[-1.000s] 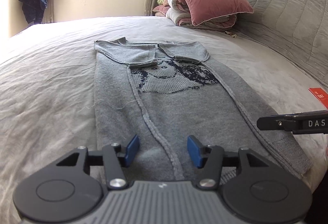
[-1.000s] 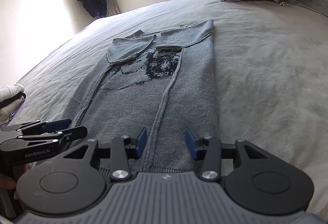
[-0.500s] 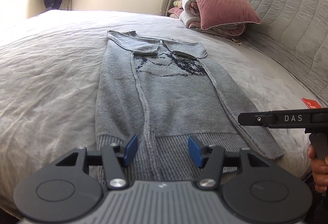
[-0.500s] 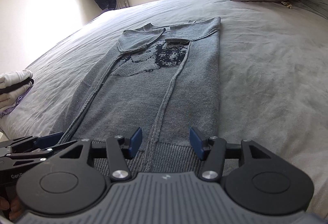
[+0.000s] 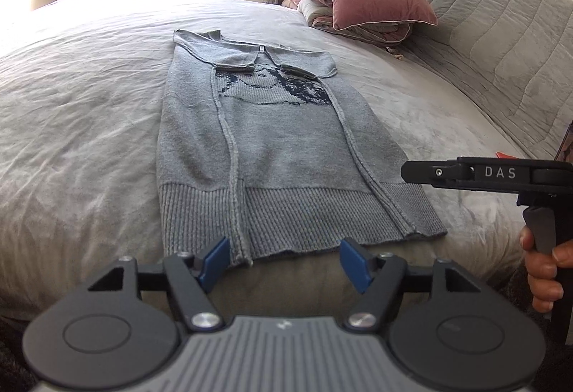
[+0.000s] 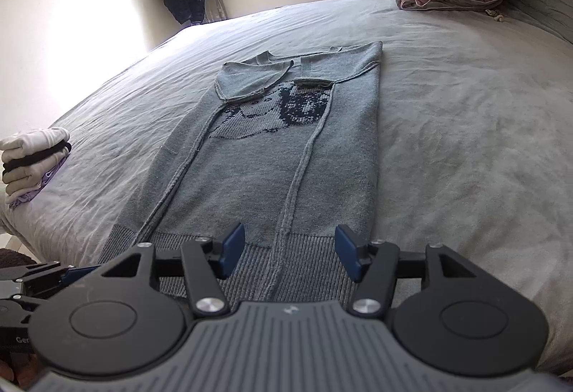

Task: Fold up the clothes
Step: 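Open both grippers and lift them away from the folded sweater, then move both grippers to the ribbed hem and close them on it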

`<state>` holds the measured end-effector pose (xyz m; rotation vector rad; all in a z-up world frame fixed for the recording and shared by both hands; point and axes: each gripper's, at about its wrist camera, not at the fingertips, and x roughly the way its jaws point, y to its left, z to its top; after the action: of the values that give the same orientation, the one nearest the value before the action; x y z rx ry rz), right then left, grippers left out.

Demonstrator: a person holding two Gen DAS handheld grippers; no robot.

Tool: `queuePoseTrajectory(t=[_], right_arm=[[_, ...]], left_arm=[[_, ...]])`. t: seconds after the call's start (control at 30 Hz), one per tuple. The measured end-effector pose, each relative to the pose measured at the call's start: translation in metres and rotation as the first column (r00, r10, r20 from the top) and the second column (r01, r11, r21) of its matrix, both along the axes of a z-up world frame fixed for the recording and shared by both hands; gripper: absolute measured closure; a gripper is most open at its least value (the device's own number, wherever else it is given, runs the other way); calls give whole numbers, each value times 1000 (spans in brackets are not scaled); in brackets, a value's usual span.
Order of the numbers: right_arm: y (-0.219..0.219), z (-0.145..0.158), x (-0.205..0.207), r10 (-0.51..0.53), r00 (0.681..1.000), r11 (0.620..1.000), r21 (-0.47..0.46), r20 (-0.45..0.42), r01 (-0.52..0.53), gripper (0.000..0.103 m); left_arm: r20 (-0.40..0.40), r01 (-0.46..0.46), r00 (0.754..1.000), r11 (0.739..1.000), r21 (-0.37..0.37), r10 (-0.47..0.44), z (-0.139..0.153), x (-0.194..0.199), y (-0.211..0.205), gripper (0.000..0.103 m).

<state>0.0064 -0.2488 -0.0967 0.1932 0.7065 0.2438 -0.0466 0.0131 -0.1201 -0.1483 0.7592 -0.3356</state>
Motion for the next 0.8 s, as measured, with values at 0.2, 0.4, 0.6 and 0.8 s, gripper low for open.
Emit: queuePoseTrajectory(t=[0.2,0.4,0.6,0.8], right_arm=[[-2,3,-13,-35,999,998,51,-5,36,39],[-5,4,-26,-71,997,993,96,-15,73,34],[-12,2,-34,-90,996,992,88,-26,92,32],[-32,0,-34,-120,991,989,83,-56,124,32]], left_arm=[[-11,-23,1000,999,-39,22,8,-4,7,25],[0,-32,999,997,-72,32,20,-6,15,24],[11,-48,999,997,-53,49,29,1,24,24],[-56,-110,993,993,-38,107,26,21,47,24]])
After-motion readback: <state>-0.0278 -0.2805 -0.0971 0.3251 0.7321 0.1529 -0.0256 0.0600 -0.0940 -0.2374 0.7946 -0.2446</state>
